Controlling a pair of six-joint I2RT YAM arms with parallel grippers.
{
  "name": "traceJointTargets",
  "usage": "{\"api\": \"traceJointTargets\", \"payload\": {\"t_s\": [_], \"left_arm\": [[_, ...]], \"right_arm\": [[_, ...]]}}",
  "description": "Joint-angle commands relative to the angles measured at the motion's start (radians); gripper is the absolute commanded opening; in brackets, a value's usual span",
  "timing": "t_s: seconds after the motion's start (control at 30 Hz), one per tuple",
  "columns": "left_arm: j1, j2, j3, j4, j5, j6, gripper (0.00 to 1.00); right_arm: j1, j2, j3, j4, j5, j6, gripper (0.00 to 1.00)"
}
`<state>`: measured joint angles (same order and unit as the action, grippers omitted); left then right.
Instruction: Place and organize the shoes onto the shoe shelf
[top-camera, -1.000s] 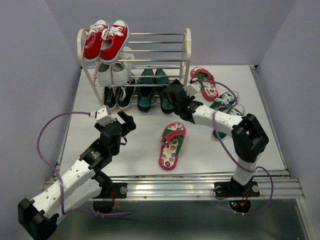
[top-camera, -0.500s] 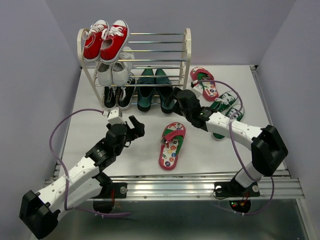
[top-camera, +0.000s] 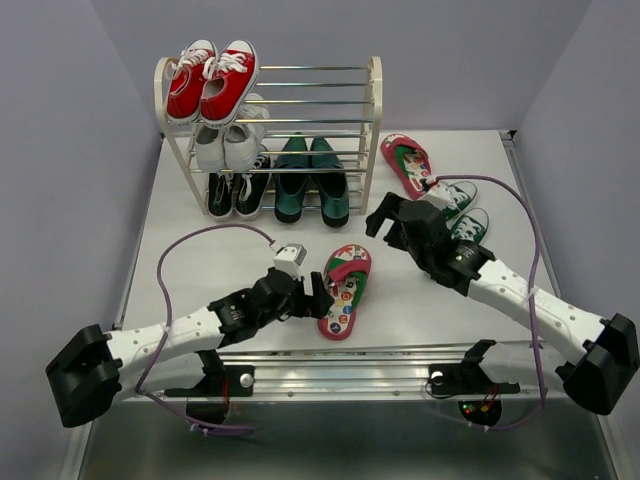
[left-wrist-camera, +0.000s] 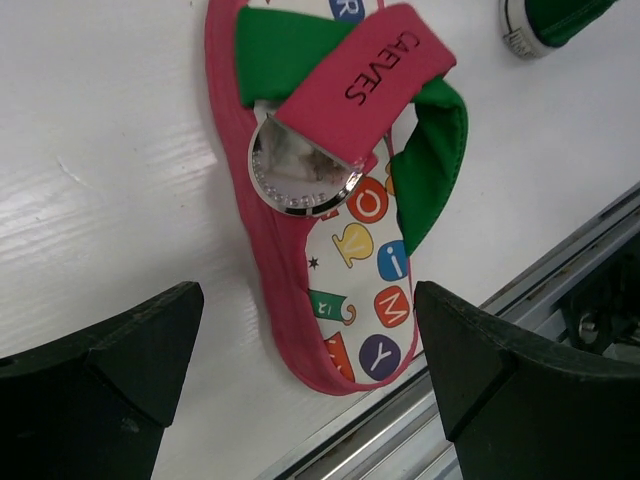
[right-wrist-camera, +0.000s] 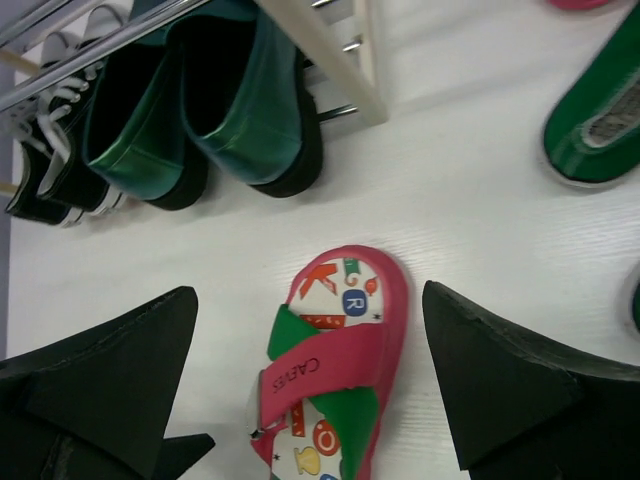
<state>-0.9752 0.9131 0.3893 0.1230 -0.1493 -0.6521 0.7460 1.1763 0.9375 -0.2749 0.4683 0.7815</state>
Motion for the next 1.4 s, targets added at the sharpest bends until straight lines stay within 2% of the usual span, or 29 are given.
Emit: {"api": "traceJointTargets", "payload": {"t_s": [0.0,0.1,0.2,0.43,0.5,0.57,0.6,0.67,0.7,0.93,1.1,1.23,1.37], "left_arm": [[-0.037,0.108,0.034,0.075,-0.012,0.015,0.99],[-0.059,0.199,0.068,0.086,-0.027,0.043,0.99],[-0.074,0.280,0.114,0.083,-0.076,0.049,0.93],[-0.074,0.389,0.186,0.096,-0.131,0.029,0.61],[-0.072,0.403,0.187,0.099,-0.150,0.023,0.55],[-0.072,0.415,0.195,0.098,-0.168,0.020,0.40],[-0.072,0.421,0.203,0.093,-0.170,0.020,0.25],[-0.072,0.425,0.209,0.095,-0.174,0.019,0.12],[-0.072,0.425,0.212,0.093,-0.186,0.016,0.00],[-0.072,0.437,0.233,0.141,-0.263,0.034,0.00],[-0.072,0.475,0.261,0.170,-0.253,0.066,0.00],[-0.074,0.429,0.257,0.178,-0.219,0.060,0.00],[-0.074,0.305,0.234,0.184,-0.188,0.062,0.00]], "right_arm": [[0.003,-0.072,-0.026,-0.145,0.200,-0.002,1.00],[-0.008,-0.096,-0.051,-0.162,0.225,-0.001,1.00],[-0.027,-0.099,-0.058,-0.164,0.210,0.002,1.00],[-0.057,-0.083,-0.072,-0.164,0.210,-0.018,1.00],[-0.082,-0.086,-0.080,-0.164,0.193,-0.027,1.00],[-0.100,-0.089,-0.088,-0.164,0.178,-0.033,1.00],[-0.111,-0.093,-0.095,-0.164,0.164,-0.033,1.00],[-0.125,-0.098,-0.106,-0.162,0.156,-0.033,1.00],[-0.125,-0.096,-0.108,-0.164,0.153,-0.034,1.00],[-0.145,-0.090,-0.124,-0.162,0.139,-0.036,1.00],[-0.155,-0.090,-0.129,-0.161,0.145,-0.041,1.00],[-0.155,-0.101,-0.143,-0.161,0.150,-0.036,1.00],[-0.155,-0.121,-0.154,-0.161,0.162,-0.030,1.00]]}}
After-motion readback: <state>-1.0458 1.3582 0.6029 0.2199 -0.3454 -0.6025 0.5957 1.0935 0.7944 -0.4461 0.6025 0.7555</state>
